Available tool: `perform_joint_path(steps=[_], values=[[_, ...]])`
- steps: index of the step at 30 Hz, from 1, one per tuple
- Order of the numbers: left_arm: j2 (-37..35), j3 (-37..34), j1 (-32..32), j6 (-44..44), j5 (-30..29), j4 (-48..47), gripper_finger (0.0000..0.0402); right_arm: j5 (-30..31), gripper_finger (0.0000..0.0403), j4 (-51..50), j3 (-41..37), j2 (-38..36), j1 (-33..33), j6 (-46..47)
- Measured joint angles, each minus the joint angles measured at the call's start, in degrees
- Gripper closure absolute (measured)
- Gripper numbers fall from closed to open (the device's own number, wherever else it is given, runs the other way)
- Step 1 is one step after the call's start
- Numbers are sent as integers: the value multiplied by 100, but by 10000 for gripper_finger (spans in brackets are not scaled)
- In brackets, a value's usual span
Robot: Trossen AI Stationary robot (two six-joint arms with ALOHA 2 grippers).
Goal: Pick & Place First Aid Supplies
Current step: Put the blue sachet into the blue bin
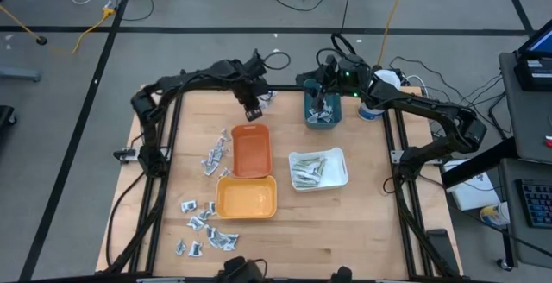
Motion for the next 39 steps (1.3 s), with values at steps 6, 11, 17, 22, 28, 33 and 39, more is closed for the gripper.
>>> perform_joint_path(steps=[6, 11, 17, 22, 28, 33, 39], values=[[-1034, -1404, 138, 32, 842, 1780, 401, -527, 198, -43, 0, 0, 0, 428], [-1826, -2679, 102, -425, 1524, 3737, 401, -1052, 198, -37, 0, 0, 35, 839], [-2210, -3641, -45, -1412, 1932, 6219, 401, -1202, 196, 205, 0, 0, 271, 1110], [-2209, -3712, -303, -1632, 1932, 7149, 401, -1166, 191, 636, 0, 37, 575, 1332], [-2201, -3712, -599, -1737, 1725, 7706, 401, -745, 191, 979, 1, 132, 796, 1400], [-2197, -3570, -760, -1663, 1629, 7827, 401, -763, 191, 979, -9, 238, 897, 1932], [-2197, -3474, -907, -1558, 1585, 7677, 402, -957, 192, 1170, 2, 279, 942, 2028]])
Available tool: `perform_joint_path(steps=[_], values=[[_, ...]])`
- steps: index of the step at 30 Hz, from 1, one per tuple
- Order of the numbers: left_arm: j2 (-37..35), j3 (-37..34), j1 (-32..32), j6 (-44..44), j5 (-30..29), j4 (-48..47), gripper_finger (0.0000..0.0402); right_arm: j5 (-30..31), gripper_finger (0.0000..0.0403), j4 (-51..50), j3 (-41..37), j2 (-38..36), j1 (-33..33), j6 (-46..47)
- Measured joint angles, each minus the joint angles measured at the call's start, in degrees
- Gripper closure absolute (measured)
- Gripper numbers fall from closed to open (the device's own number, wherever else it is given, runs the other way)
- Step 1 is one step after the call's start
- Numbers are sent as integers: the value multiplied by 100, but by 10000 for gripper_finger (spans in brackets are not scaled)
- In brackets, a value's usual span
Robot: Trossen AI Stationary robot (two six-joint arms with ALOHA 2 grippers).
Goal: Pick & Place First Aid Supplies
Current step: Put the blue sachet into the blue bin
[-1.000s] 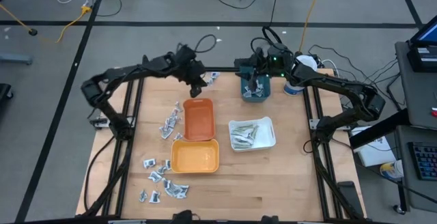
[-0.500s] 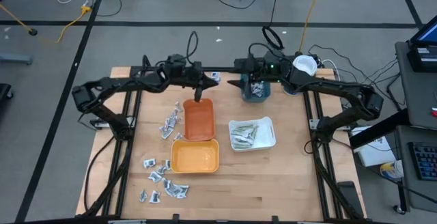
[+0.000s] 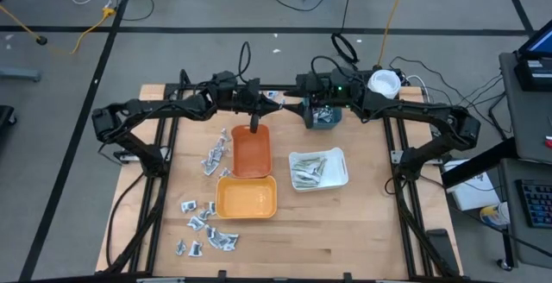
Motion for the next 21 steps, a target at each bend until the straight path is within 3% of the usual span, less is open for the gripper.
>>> perform_joint_path(steps=[6, 14, 21], values=[[0, 2, -129, -15, -17, -36, 402, -376, 235, 20, 0, 69, 35, 238], [0, 7, -221, -27, -62, -36, 401, -394, 390, 34, 0, 60, 95, 153], [1, 7, -188, -214, -140, -49, 366, -376, 401, -372, 4, 33, 88, -154]])
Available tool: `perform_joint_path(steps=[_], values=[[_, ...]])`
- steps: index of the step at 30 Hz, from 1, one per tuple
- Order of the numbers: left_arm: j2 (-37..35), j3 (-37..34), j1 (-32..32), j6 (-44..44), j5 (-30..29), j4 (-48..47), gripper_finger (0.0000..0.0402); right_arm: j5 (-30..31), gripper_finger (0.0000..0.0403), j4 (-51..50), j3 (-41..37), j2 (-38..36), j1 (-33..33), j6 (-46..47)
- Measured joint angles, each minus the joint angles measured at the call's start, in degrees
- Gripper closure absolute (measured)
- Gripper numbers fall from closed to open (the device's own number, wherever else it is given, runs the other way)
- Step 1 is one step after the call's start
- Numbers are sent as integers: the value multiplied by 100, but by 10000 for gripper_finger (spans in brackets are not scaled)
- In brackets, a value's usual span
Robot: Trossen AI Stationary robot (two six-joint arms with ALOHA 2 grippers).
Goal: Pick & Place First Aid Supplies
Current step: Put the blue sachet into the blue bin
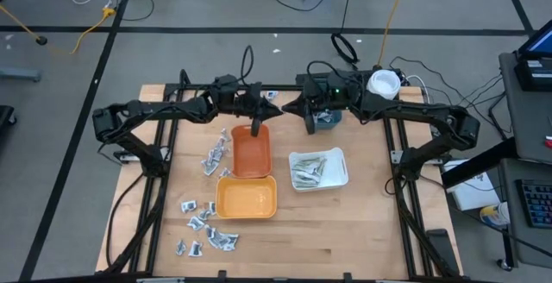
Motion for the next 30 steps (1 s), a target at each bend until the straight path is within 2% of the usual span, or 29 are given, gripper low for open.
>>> perform_joint_path(steps=[7, 9, 14, 19, 23, 26, 30], values=[[-2, 9, 190, -672, -693, -456, 268, 71, 402, -1487, -11, -50, -472, -602], [-1, 9, 238, -873, -761, -531, 241, 369, 402, -1829, -10, -50, -564, -922], [-1, 9, 286, -917, -763, -588, 188, 1544, 402, -2546, -9, 20, -640, -1839], [-1, 9, 284, -918, -770, -593, 157, 2338, 402, -3058, -9, 25, -708, -2468], [-1, 9, 284, -921, -935, -595, 144, 2860, 400, -3080, -9, 27, -711, -2716], [-1, 9, 305, -921, -963, -581, 139, 2861, 385, -3031, -9, 27, -709, -2843], [-1, 9, 317, -1007, -965, -591, 131, 2857, 341, -3027, -9, 27, -708, -2824]])
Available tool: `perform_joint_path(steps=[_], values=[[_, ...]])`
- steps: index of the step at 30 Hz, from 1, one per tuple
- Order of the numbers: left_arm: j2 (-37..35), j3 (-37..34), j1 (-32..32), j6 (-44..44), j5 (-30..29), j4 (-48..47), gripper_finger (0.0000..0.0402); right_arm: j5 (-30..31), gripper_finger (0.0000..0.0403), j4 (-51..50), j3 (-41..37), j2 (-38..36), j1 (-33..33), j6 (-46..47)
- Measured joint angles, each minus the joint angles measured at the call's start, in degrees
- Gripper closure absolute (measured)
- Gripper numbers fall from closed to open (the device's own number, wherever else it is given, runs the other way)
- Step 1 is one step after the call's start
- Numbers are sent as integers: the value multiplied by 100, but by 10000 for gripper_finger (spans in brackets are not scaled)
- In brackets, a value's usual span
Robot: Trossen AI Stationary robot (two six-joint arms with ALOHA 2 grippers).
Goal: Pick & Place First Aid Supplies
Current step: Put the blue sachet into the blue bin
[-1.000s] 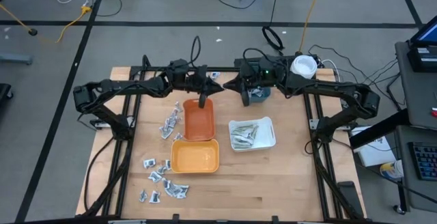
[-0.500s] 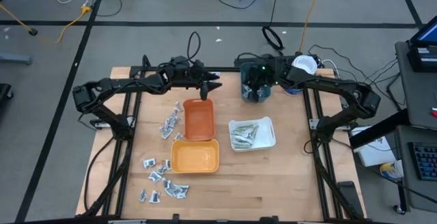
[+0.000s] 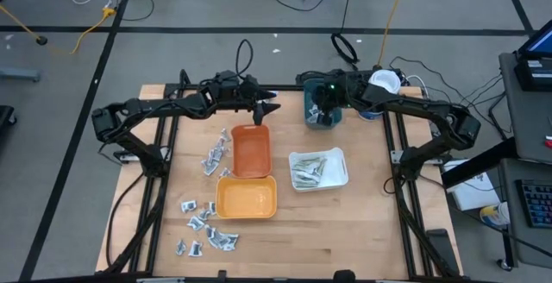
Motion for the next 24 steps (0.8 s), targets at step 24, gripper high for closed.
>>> perform_joint_path(steps=[24], values=[[2008, 4004, 669, 862, -2052, -6146, 114, -4, 191, 442, 2, -11, -137, 860]])
